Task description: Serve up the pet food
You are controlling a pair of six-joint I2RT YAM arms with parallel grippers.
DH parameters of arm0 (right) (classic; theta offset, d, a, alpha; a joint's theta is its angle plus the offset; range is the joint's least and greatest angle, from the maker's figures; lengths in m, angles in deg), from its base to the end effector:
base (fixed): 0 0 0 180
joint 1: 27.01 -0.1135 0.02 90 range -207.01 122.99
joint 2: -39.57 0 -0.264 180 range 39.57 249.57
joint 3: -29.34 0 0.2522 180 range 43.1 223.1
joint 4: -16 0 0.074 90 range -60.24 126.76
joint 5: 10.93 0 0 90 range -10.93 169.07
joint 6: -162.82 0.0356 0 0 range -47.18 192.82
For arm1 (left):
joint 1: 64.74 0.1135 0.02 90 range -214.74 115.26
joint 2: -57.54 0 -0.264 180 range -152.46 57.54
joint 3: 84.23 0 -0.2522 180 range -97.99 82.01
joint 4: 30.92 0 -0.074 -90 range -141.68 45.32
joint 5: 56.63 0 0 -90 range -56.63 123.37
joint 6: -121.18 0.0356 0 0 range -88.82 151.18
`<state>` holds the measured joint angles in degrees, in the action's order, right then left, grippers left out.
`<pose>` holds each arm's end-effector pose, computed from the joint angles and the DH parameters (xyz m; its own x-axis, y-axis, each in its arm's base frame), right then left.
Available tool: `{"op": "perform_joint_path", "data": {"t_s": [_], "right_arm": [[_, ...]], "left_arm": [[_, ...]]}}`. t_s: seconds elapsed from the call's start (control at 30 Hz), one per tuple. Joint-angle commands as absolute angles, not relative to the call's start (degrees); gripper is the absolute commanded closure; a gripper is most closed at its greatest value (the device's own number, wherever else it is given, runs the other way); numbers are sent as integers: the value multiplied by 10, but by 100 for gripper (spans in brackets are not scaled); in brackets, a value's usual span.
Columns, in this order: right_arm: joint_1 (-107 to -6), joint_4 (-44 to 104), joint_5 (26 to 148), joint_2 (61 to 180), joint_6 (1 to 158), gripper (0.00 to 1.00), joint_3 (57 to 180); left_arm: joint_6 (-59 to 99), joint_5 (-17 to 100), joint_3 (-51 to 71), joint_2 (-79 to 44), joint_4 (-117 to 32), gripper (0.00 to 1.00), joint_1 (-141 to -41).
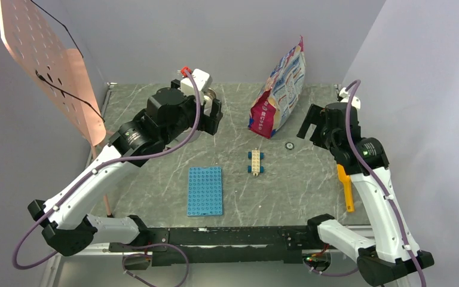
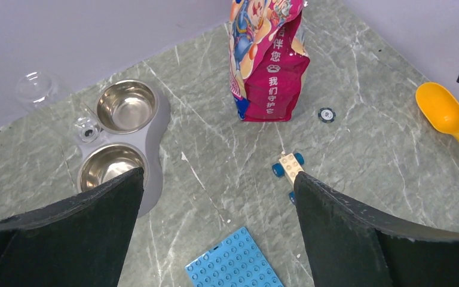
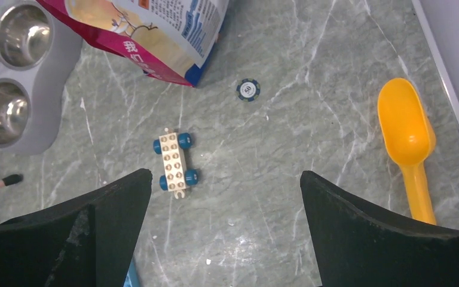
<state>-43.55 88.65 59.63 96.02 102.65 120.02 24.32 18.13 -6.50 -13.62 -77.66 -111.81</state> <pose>0.1634 0.0362 0.4085 -0.5260 0.3331 -0.7825 0.2803 0.9366 0.2103 0.1805 -0.1803 0.4645 -0.2460 0.0952 -0.9646 0.5083 0.8600 -0.0447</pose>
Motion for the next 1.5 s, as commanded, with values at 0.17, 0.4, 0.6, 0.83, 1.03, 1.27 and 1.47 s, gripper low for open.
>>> {"op": "perform_joint_path", "data": {"t_s": [0.17, 0.4, 0.6, 0.83, 1.03, 1.27, 1.47], "right_arm": [[-425, 780, 572, 1076, 1075, 0, 1334], [-377, 750, 588, 1250, 1155, 0, 1519], [-356, 709, 612, 1315, 1175, 0, 1533], [-351, 636, 644, 1364, 1145, 3, 1513], [-355, 621, 678, 1378, 1144, 5, 1527], [-384, 597, 693, 1402, 1149, 15, 1525], [-413, 656, 647, 1467, 1166, 40, 1588]], "left_arm": [[245, 207, -102, -129, -806, 1, -1119], [234, 252, -133, -151, -864, 1, -1119], [225, 257, -137, -142, -866, 1, -1119], [227, 319, -131, -136, -852, 1, -1119], [218, 327, -136, -139, -862, 1, -1119], [226, 328, -148, -144, -863, 6, -1119], [221, 338, -173, -159, -872, 7, -1119]]}}
